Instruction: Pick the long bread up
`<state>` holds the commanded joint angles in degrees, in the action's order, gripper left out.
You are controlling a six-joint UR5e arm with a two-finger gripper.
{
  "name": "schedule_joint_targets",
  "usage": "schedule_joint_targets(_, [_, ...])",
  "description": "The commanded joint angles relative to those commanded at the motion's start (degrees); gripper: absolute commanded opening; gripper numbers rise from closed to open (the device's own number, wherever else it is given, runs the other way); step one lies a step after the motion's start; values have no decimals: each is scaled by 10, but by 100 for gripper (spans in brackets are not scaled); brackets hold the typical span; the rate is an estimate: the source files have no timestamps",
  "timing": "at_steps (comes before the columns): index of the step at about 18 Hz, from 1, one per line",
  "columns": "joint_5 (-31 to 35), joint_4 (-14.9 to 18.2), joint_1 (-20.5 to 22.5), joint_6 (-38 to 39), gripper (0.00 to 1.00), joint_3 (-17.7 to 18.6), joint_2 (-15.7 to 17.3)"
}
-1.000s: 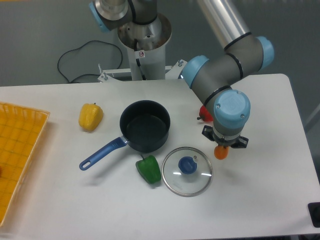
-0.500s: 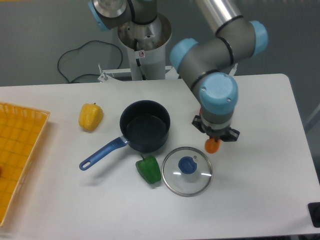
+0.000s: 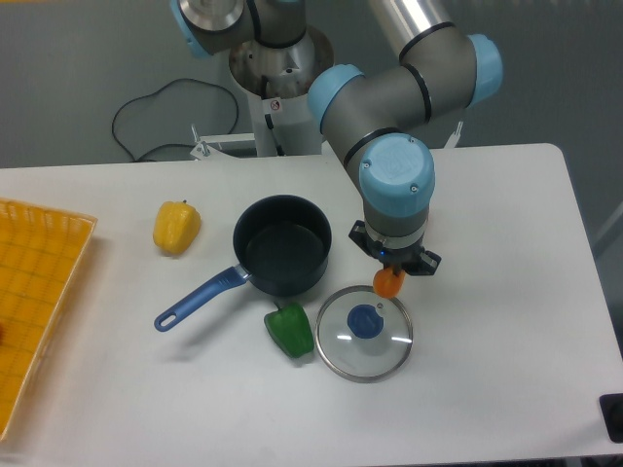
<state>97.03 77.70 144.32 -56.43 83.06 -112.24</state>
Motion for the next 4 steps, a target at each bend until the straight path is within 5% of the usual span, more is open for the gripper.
schedule_joint_targets(4, [-6,0,3,0,4,0,0])
